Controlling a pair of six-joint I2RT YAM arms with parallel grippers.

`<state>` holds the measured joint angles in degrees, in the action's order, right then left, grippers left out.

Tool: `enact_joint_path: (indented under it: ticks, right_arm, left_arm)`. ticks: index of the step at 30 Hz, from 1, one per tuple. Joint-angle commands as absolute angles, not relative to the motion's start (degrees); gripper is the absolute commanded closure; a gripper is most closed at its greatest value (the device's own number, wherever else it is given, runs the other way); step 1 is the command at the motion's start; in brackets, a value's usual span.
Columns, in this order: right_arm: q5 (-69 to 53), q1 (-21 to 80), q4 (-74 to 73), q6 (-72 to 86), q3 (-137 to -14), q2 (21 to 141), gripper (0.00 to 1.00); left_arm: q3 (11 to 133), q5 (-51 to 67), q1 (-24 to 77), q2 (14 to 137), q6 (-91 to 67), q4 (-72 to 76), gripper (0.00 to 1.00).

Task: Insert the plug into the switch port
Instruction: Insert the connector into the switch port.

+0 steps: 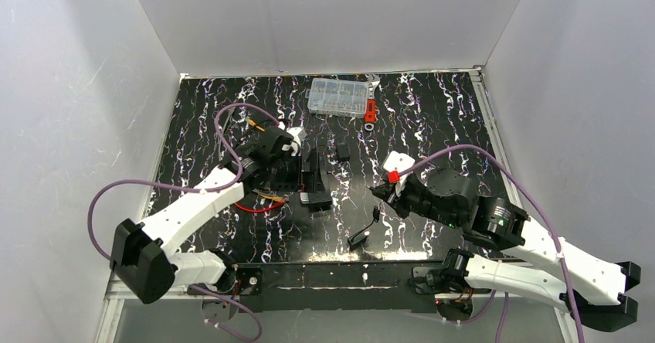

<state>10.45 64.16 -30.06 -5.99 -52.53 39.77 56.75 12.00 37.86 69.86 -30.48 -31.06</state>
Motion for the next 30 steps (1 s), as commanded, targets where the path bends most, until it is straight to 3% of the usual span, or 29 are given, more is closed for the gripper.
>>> enact_joint_path:
  ticks: [1,30]
  right_arm:
    - [11.8,64.4,-26.4,-2.8,-52.2,39.9,0.99]
    - [9.7,64.3,-20.3,1.6,-46.5,38.8,0.99]
  left_arm:
    - [58.8,5.2,36.1,74.3,-32.5,-31.5,0.02]
    - [84.6,-9.8,38.5,104.7,-41.6,-48.9,0.02]
